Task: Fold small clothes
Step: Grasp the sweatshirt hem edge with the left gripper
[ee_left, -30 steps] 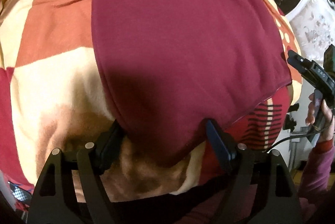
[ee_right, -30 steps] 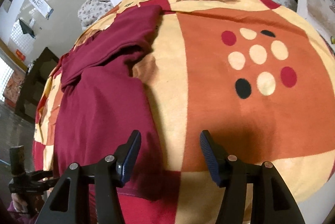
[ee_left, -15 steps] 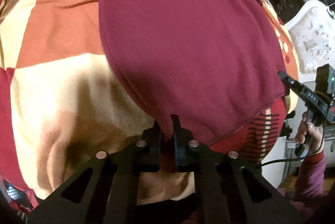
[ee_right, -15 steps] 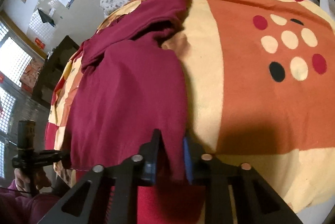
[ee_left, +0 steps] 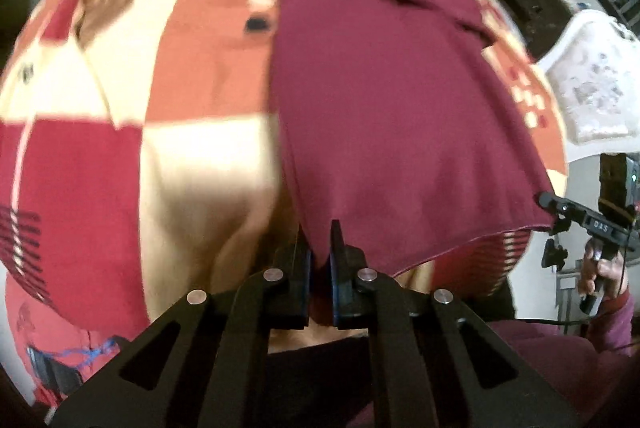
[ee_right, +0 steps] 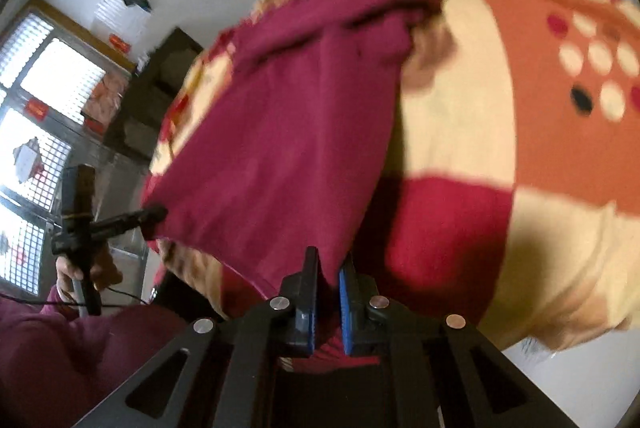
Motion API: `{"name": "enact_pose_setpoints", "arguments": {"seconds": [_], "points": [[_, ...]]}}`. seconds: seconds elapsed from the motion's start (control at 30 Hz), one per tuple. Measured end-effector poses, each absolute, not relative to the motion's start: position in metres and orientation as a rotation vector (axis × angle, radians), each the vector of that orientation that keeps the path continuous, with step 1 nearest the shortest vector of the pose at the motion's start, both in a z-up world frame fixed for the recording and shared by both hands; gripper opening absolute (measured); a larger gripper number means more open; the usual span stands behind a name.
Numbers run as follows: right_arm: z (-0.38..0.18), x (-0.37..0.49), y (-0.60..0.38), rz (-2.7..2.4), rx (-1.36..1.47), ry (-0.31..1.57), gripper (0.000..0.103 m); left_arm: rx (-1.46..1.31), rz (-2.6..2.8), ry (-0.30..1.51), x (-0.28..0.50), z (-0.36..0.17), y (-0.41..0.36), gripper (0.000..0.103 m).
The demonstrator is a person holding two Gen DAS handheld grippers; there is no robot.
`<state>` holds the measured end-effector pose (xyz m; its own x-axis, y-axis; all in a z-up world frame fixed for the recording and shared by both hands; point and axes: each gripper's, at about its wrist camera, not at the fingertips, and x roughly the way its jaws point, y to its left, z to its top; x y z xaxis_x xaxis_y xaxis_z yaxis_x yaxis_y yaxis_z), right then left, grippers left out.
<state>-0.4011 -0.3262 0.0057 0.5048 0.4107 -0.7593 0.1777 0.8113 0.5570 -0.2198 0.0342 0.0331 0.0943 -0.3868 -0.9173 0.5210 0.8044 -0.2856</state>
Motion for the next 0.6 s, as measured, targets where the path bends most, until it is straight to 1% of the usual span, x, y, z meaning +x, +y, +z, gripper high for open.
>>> {"name": "enact_pose_setpoints", "arguments": {"seconds": [0.07, 0.17, 0.4, 0.6], "points": [[-0.005, -0.399, -0.323, 0.179, 0.671, 1.07, 0.008, 0.128, -0.656, 1.329, -0.217, 0.02, 0.034, 0.006], [0.0, -0.397, -0.323, 0.198, 0.692, 1.061, 0.008, 0.093, -0.676, 1.33, -0.216, 0.027, 0.033, 0.006], [0.047, -0.373, -0.356, 0.247, 0.794, 0.825, 0.008, 0.049, -0.744, 1.233, -0.195, 0.074, 0.025, 0.006], [0.066, -0.325, -0.379, 0.204, 0.771, 0.724, 0.008, 0.011, -0.762, 1.135, -0.152, 0.102, 0.007, 0.006]]}}
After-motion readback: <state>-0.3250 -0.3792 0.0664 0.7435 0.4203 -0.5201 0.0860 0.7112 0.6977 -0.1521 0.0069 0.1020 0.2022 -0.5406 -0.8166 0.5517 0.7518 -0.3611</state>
